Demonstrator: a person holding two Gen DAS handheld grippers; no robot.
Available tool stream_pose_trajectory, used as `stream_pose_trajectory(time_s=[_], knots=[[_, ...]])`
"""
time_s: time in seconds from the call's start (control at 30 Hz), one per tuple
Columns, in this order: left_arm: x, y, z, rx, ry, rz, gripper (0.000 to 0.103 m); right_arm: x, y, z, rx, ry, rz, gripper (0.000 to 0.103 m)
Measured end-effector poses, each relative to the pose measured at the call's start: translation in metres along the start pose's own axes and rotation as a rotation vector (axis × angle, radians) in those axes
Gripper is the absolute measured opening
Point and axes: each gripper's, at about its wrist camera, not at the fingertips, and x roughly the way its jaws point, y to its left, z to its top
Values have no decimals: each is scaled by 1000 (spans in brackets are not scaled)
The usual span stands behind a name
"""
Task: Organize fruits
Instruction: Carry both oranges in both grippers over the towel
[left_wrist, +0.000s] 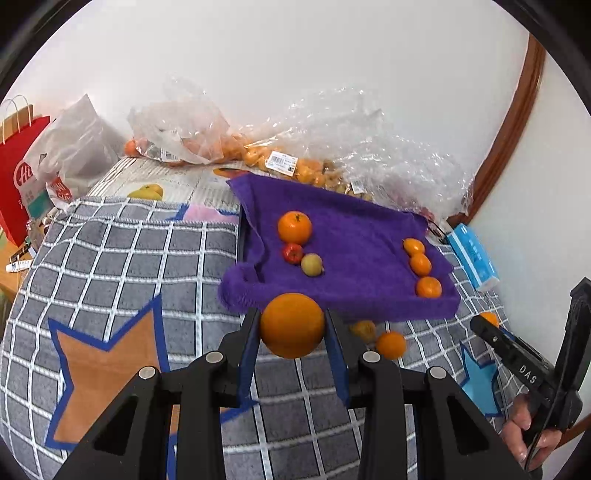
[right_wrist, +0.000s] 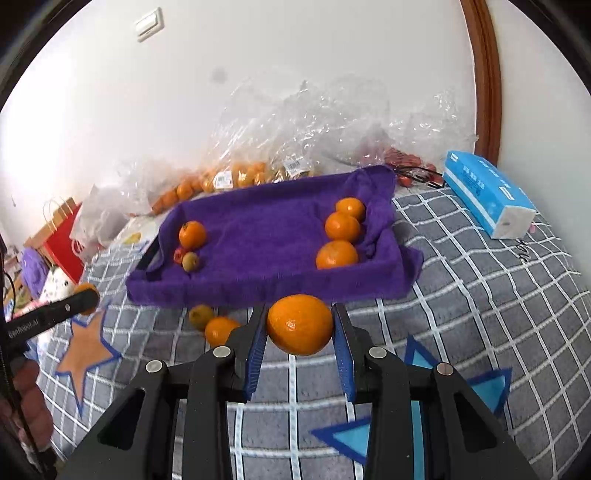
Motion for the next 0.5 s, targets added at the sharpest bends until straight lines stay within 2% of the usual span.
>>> stream_pose_trajectory(time_s=[0.27,0.5], knots=[[23,-1,28,-13,-18,-13,33,13,12,35,-50,-46,-15,34],[60,-2,41,-22,24,-3,33,47,18,54,-73,-45,-17,34]])
